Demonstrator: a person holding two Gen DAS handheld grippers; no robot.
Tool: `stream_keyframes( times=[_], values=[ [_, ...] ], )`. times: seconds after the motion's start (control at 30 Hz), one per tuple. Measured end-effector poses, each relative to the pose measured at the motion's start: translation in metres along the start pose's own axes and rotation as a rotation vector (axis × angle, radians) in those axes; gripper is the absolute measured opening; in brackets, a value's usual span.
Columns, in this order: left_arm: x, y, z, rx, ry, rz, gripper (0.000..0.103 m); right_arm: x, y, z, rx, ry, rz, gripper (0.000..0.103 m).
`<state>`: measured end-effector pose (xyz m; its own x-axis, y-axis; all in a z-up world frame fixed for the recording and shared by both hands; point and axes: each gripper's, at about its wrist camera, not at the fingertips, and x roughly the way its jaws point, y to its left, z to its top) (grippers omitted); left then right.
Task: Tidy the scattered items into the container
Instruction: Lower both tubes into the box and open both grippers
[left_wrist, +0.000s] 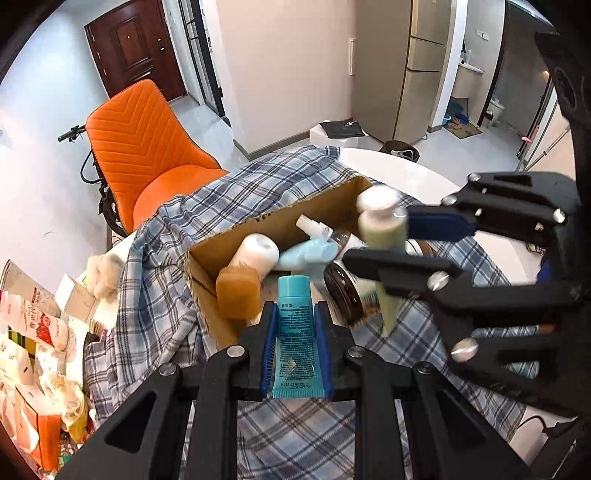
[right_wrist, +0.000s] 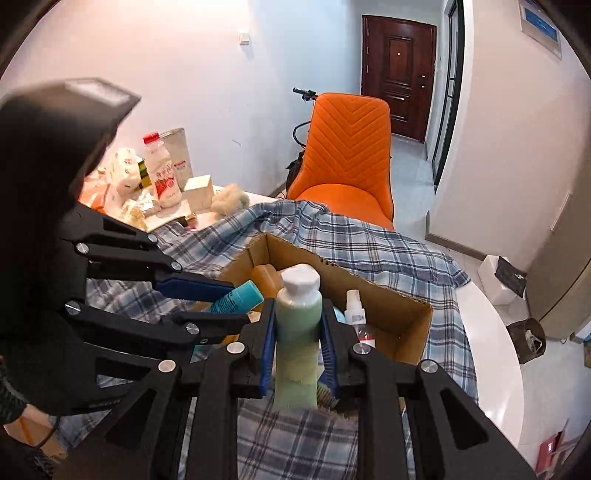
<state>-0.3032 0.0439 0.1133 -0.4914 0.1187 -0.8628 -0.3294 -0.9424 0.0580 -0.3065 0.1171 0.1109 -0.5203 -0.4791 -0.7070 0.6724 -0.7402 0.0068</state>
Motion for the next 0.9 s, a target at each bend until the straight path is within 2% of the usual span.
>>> stream_keyframes(
  times=[0.2, 0.5, 0.6, 0.77, 0.8, 0.83, 0.9],
  values=[
    [0.024, 0.012, 0.009, -0.025, 0.019, -0.03, 0.022, 0.033, -0.02, 0.006, 0.044, 0.031, 0.013, 0.021],
    [0.056, 0.027, 0.019, -0.041, 0.061, -0.042, 0.022, 0.061, -0.02, 0.013, -0.063, 0.076, 0.015, 0.021],
    [0.058, 0.033, 0.02, -0.048, 0.064, -0.043, 0.022, 0.061, -0.024, 0.012, -0.053, 0.093, 0.031, 0.021],
    [0.046, 0.038, 0.021, -0.058, 0.039, -0.051, 0.023, 0.045, -0.029, 0.012, -0.042, 0.073, 0.019, 0.021],
    [0.045, 0.039, 0.021, -0.061, 0.034, -0.053, 0.031, 0.041, -0.031, 0.012, -0.035, 0.068, 0.017, 0.021],
    [0.043, 0.039, 0.021, -0.061, 0.03, -0.053, 0.05, 0.037, -0.033, 0.012, -0.028, 0.065, 0.016, 0.021],
    [0.039, 0.036, 0.02, -0.051, 0.005, -0.044, 0.078, 0.028, -0.036, 0.009, -0.027, 0.057, 0.007, 0.021]
  ],
)
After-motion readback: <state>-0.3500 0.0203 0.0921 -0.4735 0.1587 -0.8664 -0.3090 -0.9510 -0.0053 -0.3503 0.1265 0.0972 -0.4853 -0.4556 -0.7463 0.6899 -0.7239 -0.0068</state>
